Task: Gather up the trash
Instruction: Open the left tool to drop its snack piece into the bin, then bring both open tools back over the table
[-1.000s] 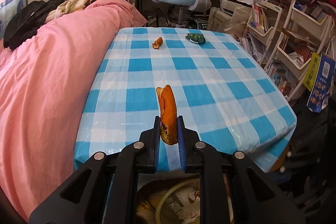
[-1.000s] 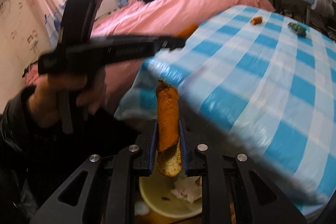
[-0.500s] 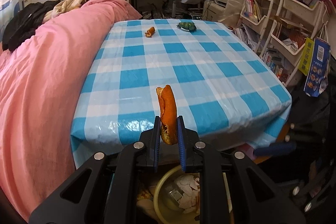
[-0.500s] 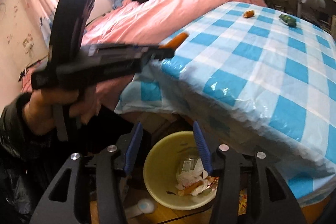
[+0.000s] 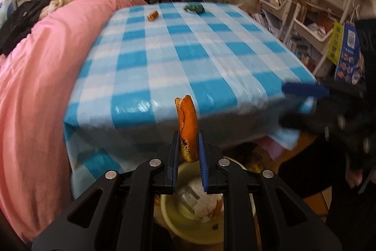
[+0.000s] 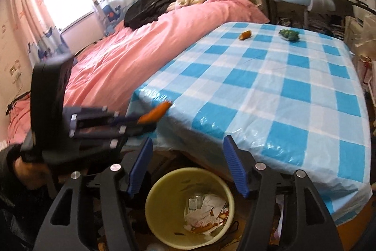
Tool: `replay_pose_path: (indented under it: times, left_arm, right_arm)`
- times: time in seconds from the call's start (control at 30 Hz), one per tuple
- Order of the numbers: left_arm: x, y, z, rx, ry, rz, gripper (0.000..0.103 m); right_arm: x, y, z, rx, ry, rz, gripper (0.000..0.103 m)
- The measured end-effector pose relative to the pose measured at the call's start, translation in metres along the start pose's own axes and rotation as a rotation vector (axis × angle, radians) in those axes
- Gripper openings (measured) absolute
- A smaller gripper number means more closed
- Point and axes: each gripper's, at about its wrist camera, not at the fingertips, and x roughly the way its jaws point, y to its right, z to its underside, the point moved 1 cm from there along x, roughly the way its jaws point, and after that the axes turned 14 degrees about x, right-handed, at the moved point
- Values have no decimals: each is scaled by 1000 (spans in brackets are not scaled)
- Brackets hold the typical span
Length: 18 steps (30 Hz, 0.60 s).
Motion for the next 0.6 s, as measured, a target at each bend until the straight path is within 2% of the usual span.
replay_pose_path:
  times: [0.13, 0.17, 0.23, 0.3, 0.37, 0.53, 0.6]
  left_arm:
    - [6, 20, 16, 17, -88, 81, 15]
    - [7, 25, 20, 26, -107, 94, 17]
    - [7, 31, 24, 45, -122, 108, 28]
    - [4, 34, 24, 60, -107, 71, 51]
    - [-2, 31, 22, 56, -80, 29, 59]
    - [-9, 19, 18, 10, -34, -27, 65]
    - [-14, 16, 16, 8, -5, -58, 71]
  right_arm:
    - [-4, 5, -3, 17, 25, 18, 62]
    - [-5, 6, -4, 20, 29, 21, 64]
    - [-7, 7, -4, 23, 38, 28, 65]
    - [-8, 7, -4, 23, 41, 31, 65]
    - [-8, 7, -4, 18, 43, 36, 67]
    - [-8, 7, -4, 13, 52, 46, 67]
    - [-8, 8, -4, 13, 56, 50, 67]
